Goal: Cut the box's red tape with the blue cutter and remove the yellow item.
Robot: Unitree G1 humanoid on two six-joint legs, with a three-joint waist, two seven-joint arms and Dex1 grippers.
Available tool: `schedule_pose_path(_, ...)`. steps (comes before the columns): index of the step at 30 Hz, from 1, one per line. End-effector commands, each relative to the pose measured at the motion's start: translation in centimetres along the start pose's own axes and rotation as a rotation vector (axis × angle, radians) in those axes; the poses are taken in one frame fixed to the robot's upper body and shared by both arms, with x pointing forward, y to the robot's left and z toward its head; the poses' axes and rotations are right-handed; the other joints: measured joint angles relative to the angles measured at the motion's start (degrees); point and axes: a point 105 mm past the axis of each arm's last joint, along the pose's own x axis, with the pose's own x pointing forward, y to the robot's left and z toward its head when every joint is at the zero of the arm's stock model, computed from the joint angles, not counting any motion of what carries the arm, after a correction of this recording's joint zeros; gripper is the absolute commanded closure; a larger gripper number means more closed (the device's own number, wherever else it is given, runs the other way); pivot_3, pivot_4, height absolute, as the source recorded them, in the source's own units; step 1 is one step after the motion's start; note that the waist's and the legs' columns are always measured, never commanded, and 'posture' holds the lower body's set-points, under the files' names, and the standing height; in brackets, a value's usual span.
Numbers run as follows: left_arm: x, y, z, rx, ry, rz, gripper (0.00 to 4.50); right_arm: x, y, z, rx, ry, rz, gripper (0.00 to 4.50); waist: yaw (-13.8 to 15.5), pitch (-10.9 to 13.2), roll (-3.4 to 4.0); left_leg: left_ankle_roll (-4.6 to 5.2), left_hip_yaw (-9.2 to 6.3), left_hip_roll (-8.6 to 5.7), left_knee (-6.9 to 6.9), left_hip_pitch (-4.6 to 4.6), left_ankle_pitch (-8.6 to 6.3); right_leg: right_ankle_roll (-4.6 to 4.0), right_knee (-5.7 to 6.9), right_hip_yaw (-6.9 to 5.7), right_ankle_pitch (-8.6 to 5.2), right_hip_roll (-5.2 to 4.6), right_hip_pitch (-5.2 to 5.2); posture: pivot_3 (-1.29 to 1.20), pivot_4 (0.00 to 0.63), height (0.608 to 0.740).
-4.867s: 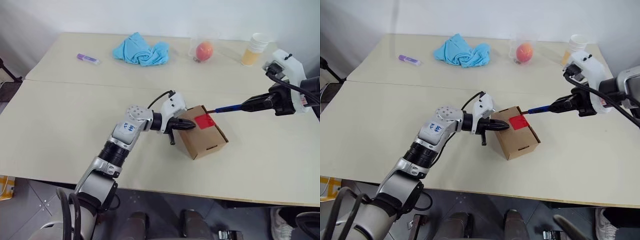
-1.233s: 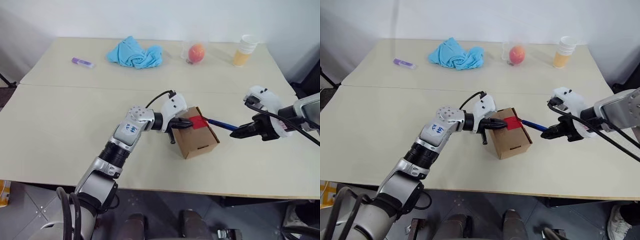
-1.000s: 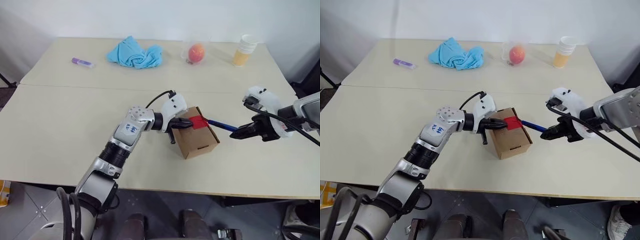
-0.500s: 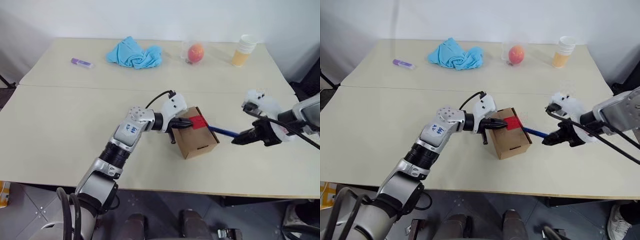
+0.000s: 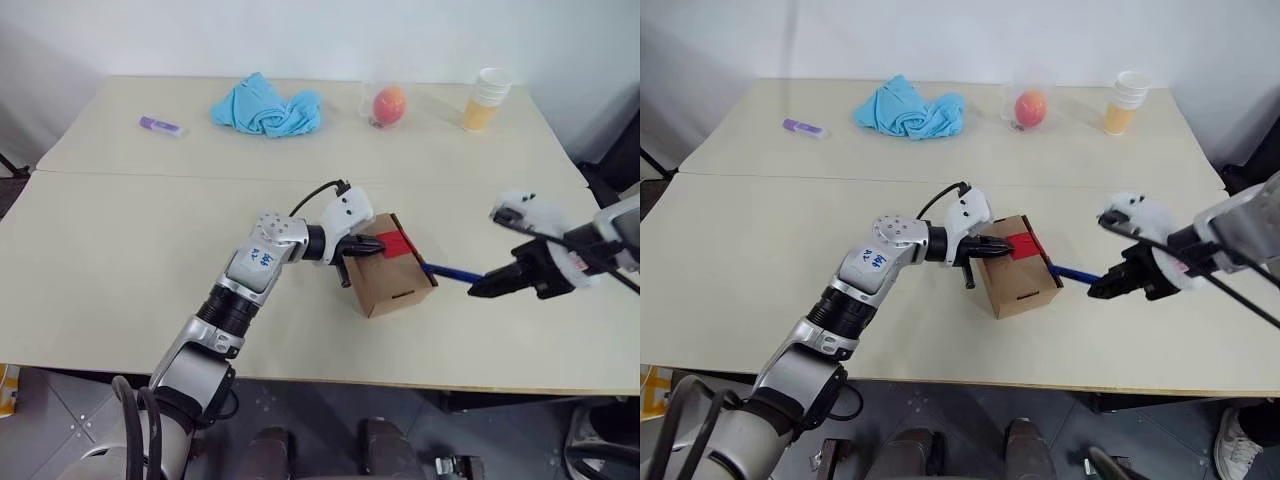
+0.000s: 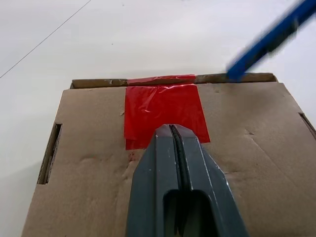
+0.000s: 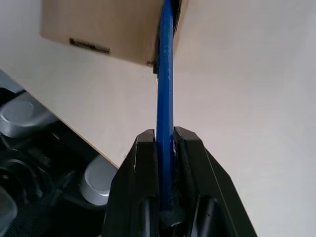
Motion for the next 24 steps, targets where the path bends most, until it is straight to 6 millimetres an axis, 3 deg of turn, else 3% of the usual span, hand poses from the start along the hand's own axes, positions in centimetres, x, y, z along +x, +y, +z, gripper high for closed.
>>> schedule_pose_path(1, -0.2, -0.1, -0.5, -0.015, 0.005, -0.012, 4.5, -1.7, 1.2, 1.6, -0.002, -0.074, 0.071, 4.34, -0.04, 0.0, 0.0, 0.0, 0.0, 0.0, 0.0, 0.0, 0.0, 0.0, -0.01, 0.0, 0.0, 0.0, 0.0, 0.0, 0.15, 0.74)
schedule_pose_path(7, -1.8, 0.7, 1.8, -0.007, -0.111, -0.049, 4.5, -5.2, -0.6, 1.0, 0.013, -0.161, 0.025, 4.34, 0.06, 0.04, -0.03, 0.01, 0.04, 0.0, 0.0, -0.3, -0.01, 0.04, -0.03, 0.02, 0.03, -0.04, -0.36, 0.0, 0.15, 0.74)
schedule_pose_path(11, -4.1, 1.2, 2.8, 0.006, -0.16, -0.099, 4.5, -6.7, -4.8, -0.7, 0.074, -0.365, -0.09, 4.34, 0.94, 0.09, -0.13, 0.01, 0.03, -0.06, 0.01, -0.67, -0.01, 0.04, -0.03, 0.0, 0.04, -0.08, -0.75, 0.0, 0.15, 0.74)
schedule_pose_path(14, -6.1, 1.5, 2.9, 0.004, -0.182, -0.125, 4.5, -5.9, -8.4, -3.1, 0.079, -0.437, -0.24, 4.34, 1.31, 0.1, -0.14, 0.04, 0.04, -0.12, 0.0, -0.69, -0.03, 0.04, -0.04, -0.01, 0.04, -0.13, -0.78, 0.0, 0.15, 0.74)
schedule_pose_path(18, -9.0, 1.8, 1.3, -0.024, -0.139, -0.116, 4.5, -3.5, -11.9, -8.1, -0.025, -0.431, -0.452, 4.34, 1.32, 0.11, -0.09, 0.02, 0.03, -0.15, 0.0, -0.68, -0.01, 0.05, -0.01, -0.02, 0.05, -0.16, -0.83, 0.0, 0.15, 0.74)
schedule_pose_path(22, -10.5, 1.9, -0.7, -0.067, -0.088, -0.059, 4.5, -0.7, -14.7, -7.9, -0.069, -0.521, -0.554, 4.34, 0.46, 0.12, -0.06, -0.11, -0.09, -0.14, 0.04, -0.56, 0.02, 0.06, -0.45, -0.15, 0.2, -0.14, -0.68, 0.0, 0.15, 0.74)
schedule_pose_path(24, -10.7, 1.5, -1.7, -0.098, -0.07, -0.043, 4.5, 0.2, -14.7, -7.7, -0.04, -0.554, -0.527, 3.6, 0.35, 0.08, 0.12, -0.12, -0.07, -0.16, 0.14, -0.56, 0.05, 0.06, -0.33, -0.1, 0.21, -0.17, -0.73, 0.0, 0.15, 0.74)
